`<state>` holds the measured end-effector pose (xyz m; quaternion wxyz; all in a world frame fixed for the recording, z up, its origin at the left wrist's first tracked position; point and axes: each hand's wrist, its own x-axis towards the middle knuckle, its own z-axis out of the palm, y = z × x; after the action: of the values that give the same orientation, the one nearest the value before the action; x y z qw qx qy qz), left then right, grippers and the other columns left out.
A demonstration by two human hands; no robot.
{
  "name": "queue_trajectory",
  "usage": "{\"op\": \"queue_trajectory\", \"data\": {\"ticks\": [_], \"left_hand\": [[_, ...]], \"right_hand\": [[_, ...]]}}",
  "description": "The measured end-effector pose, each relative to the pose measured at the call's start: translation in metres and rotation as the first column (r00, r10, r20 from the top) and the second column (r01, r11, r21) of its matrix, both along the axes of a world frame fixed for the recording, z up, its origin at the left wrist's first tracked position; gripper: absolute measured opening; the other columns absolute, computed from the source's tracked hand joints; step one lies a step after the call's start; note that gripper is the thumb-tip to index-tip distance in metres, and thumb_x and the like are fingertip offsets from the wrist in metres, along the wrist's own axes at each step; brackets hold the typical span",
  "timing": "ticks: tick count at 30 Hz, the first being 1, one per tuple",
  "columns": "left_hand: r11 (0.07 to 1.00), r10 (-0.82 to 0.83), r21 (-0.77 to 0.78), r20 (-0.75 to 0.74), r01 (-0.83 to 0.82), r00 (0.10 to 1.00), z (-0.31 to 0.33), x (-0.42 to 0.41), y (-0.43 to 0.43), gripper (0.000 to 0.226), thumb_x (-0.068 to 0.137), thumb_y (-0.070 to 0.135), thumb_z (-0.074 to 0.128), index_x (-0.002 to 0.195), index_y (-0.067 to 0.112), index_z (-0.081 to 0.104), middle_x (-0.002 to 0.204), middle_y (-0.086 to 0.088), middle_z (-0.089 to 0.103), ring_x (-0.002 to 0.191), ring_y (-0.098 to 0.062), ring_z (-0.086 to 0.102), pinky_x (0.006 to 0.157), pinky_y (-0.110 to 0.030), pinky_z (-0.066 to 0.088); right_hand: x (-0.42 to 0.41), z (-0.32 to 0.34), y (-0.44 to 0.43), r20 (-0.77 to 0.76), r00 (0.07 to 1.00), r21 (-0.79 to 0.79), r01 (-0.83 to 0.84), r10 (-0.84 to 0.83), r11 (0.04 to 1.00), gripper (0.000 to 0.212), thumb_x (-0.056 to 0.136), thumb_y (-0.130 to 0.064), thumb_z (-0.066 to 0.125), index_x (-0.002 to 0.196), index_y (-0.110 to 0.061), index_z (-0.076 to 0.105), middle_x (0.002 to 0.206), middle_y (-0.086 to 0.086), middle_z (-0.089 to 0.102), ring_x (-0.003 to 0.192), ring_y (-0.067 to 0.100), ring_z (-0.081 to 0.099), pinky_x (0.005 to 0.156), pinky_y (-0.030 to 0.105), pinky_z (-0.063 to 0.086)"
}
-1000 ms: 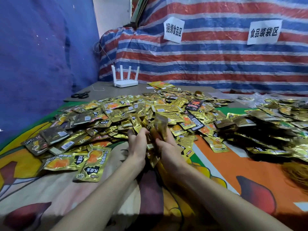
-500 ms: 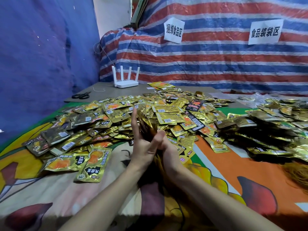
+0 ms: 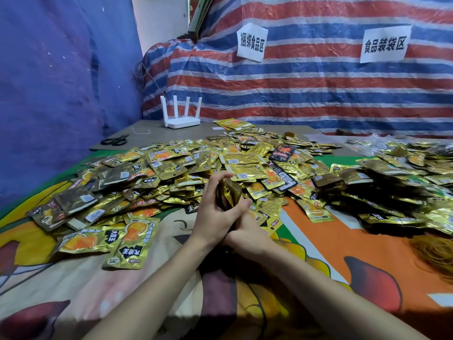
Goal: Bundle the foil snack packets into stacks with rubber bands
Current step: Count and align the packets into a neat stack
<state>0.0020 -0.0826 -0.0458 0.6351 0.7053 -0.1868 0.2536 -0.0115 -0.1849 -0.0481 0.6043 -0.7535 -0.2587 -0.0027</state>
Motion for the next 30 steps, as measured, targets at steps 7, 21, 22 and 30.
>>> {"op": "queue_trajectory", "data": {"ticks": [7,21,22,30], "left_hand": [[0.999,-0.034,0.005,0.025,0.034,0.999,-0.002,0.002,0.003,0.066,0.079,0.021,0.077,0.137,0.043,0.052,0.133,0.026,0.054,0.121,0.000,0.057,0.096,-0.018,0.048],[0.997,-0.070,-0.019,0.041,0.071,0.997,-0.007,0.007,0.002,0.069,0.074,0.001,0.080,0.132,0.026,0.050,0.125,0.006,0.060,0.107,-0.004,0.063,0.090,-0.015,0.046],[0.997,-0.078,-0.023,0.035,0.078,0.996,-0.006,0.007,0.002,0.071,0.073,0.001,0.081,0.131,0.027,0.050,0.124,0.011,0.062,0.111,-0.004,0.063,0.091,-0.015,0.047],[0.997,-0.067,0.028,-0.007,0.067,0.998,-0.005,0.005,0.010,0.070,0.072,0.009,0.077,0.132,0.032,0.050,0.119,0.009,0.063,0.106,-0.011,0.066,0.084,-0.022,0.053]], "right_hand": [[-0.001,0.005,-0.003,0.019,1.000,0.017,-0.024,0.023,1.000,0.078,0.068,0.019,0.063,0.138,-0.009,0.042,0.123,0.009,0.063,0.114,0.011,0.065,0.092,0.025,0.054],[-0.001,0.058,-0.014,0.068,0.889,0.028,0.453,-0.454,0.891,0.050,0.077,-0.067,0.051,0.089,-0.020,0.061,0.085,-0.001,0.064,0.079,0.017,0.062,0.074,0.044,0.055],[0.000,0.063,-0.010,0.093,0.879,-0.056,0.474,-0.468,0.879,0.047,0.080,-0.065,0.056,0.085,-0.019,0.062,0.081,-0.002,0.065,0.076,0.018,0.064,0.074,0.045,0.057],[0.010,0.096,-0.010,0.110,0.918,-0.423,0.390,-0.381,0.818,0.022,0.085,-0.029,0.072,0.081,-0.007,0.073,0.076,0.013,0.074,0.067,0.026,0.073,0.066,0.045,0.062]]}}
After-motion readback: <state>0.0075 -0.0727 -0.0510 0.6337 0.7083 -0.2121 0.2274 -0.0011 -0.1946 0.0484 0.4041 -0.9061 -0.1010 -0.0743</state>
